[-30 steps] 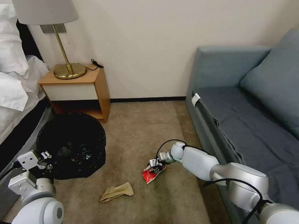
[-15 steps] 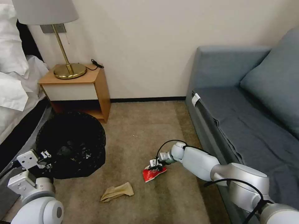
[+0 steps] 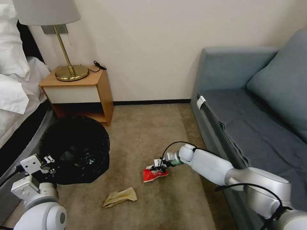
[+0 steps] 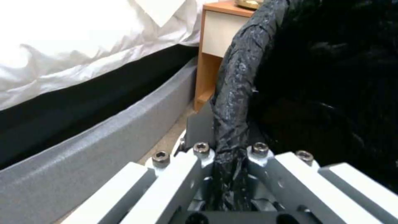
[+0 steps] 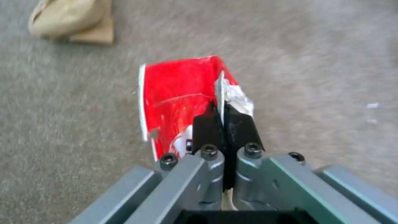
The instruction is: Pick up the trash bin, then pick up the garbage on the floor and place it into the trash bin.
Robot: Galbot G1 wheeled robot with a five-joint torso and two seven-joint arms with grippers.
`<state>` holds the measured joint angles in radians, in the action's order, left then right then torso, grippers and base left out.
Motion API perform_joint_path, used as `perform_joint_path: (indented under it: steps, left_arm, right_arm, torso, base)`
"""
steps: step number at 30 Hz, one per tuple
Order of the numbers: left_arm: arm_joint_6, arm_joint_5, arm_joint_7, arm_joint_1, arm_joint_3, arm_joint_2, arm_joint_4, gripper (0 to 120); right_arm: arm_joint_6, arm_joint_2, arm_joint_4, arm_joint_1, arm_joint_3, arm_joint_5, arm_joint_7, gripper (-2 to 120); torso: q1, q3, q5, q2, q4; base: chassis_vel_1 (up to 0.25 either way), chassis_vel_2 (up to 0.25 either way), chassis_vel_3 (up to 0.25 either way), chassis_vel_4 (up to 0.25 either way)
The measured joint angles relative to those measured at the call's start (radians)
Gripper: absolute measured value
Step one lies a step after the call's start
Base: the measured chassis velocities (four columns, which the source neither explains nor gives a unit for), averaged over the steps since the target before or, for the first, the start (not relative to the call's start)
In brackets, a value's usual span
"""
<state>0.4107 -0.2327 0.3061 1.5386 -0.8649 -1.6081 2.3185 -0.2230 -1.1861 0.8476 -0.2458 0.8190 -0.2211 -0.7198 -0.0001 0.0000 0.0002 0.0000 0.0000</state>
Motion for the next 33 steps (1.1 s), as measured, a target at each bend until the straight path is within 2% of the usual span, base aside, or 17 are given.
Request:
perform_joint_path:
  steps: [1, 3, 5, 7, 17, 28, 33]
  left_arm:
    - [0.000, 0.000, 0.000, 0.000, 0.000, 0.000, 0.000, 3]
    - [0.001, 0.000, 0.000, 0.004, 0.000, 0.000, 0.003, 3]
    - [0.002, 0.000, 0.000, 0.005, 0.001, 0.000, 0.005, 3]
    - [0.005, 0.001, 0.000, 0.005, 0.004, 0.000, 0.007, 3]
    - [0.005, 0.013, 0.000, 0.008, 0.014, 0.000, -0.008, 3]
    - [0.006, 0.018, -0.001, 0.006, 0.020, 0.000, -0.036, 3]
    - [0.006, 0.023, -0.002, 0.001, 0.026, 0.000, -0.053, 3]
  right_arm:
    - [0.000, 0.000, 0.000, 0.000, 0.000, 0.000, 0.000, 0]
    - [0.011, 0.060, 0.063, 0.006, -0.014, -0.025, 0.026, 0]
    - [0.013, 0.072, 0.074, 0.006, -0.017, -0.030, 0.031, 0]
    - [0.014, 0.119, 0.114, 0.005, -0.039, -0.050, 0.038, 0]
    - [0.026, 0.234, 0.283, -0.025, -0.135, -0.151, 0.052, 0]
    - [0.014, 0.294, 0.463, -0.039, -0.257, -0.264, 0.069, 0]
    - [0.024, 0.302, 0.563, -0.020, -0.286, -0.340, 0.112, 0]
  torso:
    - [0.000, 0.000, 0.0000, 0.000, 0.0000]
    - [0.000, 0.000, -0.0001, 0.000, 0.0000]
    - [0.000, 0.000, -0.0003, 0.000, 0.0000]
    - [0.000, 0.000, 0.0000, 0.000, -0.0002]
    - [0.000, 0.000, -0.0001, 0.000, -0.0001]
    - [0.000, 0.000, -0.0002, 0.000, 0.0000]
    - [0.000, 0.000, -0.0003, 0.000, 0.0000]
  base:
    - [0.000, 0.000, 0.000, 0.000]
    - [0.000, 0.000, 0.000, 0.000]
    - [0.000, 0.000, 0.000, 0.000]
    - [0.000, 0.000, 0.000, 0.000]
    - [0.000, 0.000, 0.000, 0.000]
    - [0.000, 0.000, 0.000, 0.000]
    - [0.000, 0.000, 0.000, 0.000]
